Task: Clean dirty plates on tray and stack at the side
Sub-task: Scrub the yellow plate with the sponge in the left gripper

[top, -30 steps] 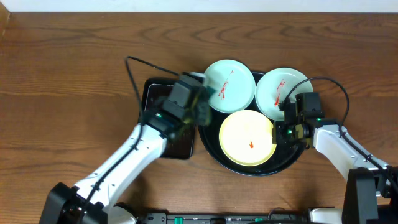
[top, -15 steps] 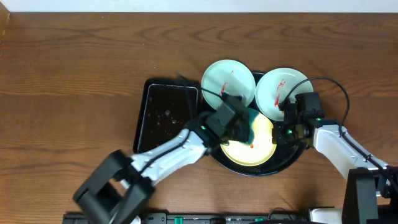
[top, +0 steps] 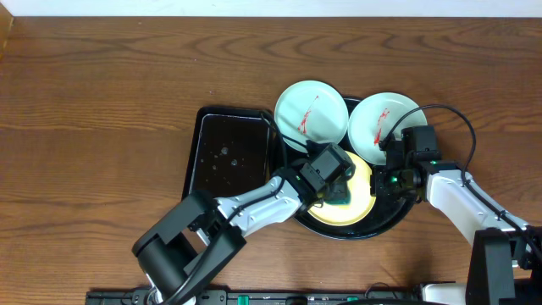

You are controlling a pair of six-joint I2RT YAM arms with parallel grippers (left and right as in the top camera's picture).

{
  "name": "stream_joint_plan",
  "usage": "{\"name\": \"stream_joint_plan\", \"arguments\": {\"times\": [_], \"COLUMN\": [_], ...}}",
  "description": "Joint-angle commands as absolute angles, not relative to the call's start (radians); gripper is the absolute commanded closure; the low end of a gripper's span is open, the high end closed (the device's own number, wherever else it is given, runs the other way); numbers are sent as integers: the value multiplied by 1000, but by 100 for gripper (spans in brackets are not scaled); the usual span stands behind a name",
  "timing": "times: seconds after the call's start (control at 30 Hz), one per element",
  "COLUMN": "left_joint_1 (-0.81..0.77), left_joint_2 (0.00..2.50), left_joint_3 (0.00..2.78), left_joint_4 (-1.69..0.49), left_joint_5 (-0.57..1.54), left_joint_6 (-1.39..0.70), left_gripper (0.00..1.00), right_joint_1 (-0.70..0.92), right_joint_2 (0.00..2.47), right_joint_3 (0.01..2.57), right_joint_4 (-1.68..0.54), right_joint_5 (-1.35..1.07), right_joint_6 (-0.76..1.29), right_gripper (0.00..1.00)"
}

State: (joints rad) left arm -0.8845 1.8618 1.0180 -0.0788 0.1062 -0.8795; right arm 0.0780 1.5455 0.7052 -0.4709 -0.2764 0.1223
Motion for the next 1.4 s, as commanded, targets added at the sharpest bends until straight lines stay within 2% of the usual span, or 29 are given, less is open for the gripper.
{"name": "stream_joint_plan", "arguments": {"times": [0.0, 0.17, 0.27, 0.37, 0.6, 0.87, 1.03, 1.13, 1.37], "left_joint_1": [-799, -744, -755, -794, -879, -920, -919, -914, -871], "left_joint_2": [1871, 1750, 1671, 1638, 1705, 1878, 1946, 1944, 1822], "left_joint_3": [984, 988, 988, 988, 986, 986, 986, 986, 986], "left_joint_4": [-167, -177, -144, -130, -46, 137, 93, -6, -199], "left_joint_5": [-87, -12, 106, 123, 92, 88, 47, 1, -138], "left_joint_6": [-892, -790, -753, -772, -921, -968, -967, -967, -925], "left_gripper": [93, 93, 92, 93, 93, 93, 92, 93, 93], "right_joint_1": [91, 91, 91, 91, 91, 91, 91, 91, 91], "right_joint_2": [1551, 1551, 1551, 1551, 1551, 1551, 1551, 1551, 1551], "right_joint_3": [722, 722, 722, 722, 722, 722, 722, 722, 722], "right_joint_4": [-464, -467, -467, -467, -467, -468, -469, -473, -474], "right_joint_5": [-240, -240, -240, -240, -240, -241, -241, -241, -240], "right_joint_6": [134, 134, 134, 134, 134, 134, 134, 134, 134], "right_gripper": [99, 99, 99, 99, 99, 99, 99, 99, 99]}}
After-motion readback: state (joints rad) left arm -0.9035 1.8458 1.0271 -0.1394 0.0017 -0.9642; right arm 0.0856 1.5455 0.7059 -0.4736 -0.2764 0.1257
